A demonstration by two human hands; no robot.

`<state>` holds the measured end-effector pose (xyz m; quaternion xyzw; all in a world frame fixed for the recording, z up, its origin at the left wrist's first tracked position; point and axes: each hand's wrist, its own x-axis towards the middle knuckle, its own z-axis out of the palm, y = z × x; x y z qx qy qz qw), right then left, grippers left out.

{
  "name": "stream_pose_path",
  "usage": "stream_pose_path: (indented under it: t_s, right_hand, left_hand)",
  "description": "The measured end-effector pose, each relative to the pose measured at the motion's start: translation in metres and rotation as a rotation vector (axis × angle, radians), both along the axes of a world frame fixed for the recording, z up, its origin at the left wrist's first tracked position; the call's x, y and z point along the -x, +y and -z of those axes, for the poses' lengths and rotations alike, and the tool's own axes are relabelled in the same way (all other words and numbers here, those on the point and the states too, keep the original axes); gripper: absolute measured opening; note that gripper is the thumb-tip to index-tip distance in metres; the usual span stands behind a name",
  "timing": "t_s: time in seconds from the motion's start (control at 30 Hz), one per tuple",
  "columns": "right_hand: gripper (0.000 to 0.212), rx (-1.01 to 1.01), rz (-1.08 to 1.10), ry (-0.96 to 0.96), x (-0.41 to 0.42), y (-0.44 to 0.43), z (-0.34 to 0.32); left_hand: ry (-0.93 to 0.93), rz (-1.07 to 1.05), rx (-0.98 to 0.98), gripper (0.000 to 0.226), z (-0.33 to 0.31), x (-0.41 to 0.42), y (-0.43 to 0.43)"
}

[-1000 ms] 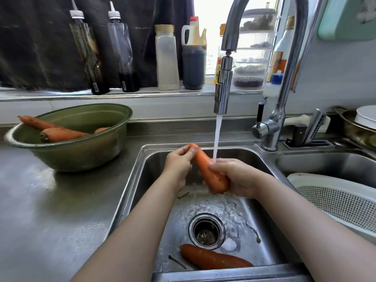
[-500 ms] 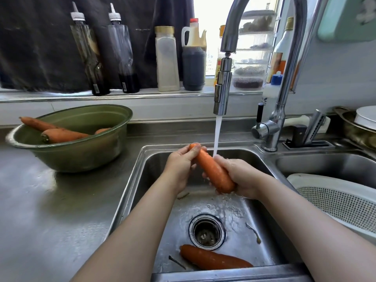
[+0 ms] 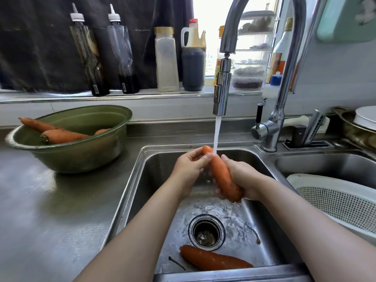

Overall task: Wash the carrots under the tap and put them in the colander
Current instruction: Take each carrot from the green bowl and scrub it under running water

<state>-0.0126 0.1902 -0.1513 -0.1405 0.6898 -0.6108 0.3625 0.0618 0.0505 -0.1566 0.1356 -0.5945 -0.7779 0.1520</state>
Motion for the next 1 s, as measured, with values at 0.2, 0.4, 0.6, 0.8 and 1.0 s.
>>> stream_pose_path:
  t_s: [0.2,0.4,0.6,0.8,1.0]
  right_hand:
    - [0.064,0.003,-0.003,0.079,-0.001,-0.001,0.001]
    - [0.071,0.025,-0.064,0.179,-0.005,-0.005,-0.002]
    - [0.07,0.074,-0.169,0.092,-0.003,0.002,-0.004]
    - [0.065,0.112,-0.221,0.032,-0.008,0.001,-0.006]
    - [0.027,0.145,-0.29,0.1,-0.016,-0.007,-0.004]
  left_hand:
    - [0.024,-0.117,0.13,0.025,0.0,0.001,0.009]
    - [0.008,-0.045,0.052,0.015,-0.009,-0.002,0.007]
    - [-0.048,0.1,0.087,0.025,-0.007,-0.009,-0.01]
    - [-0.043,-0.092,-0.03,0.027,-0.013,-0.006,0.005]
    - [-0.051,-0.248,-0.063,0.017,-0.011,-0.002,0.002]
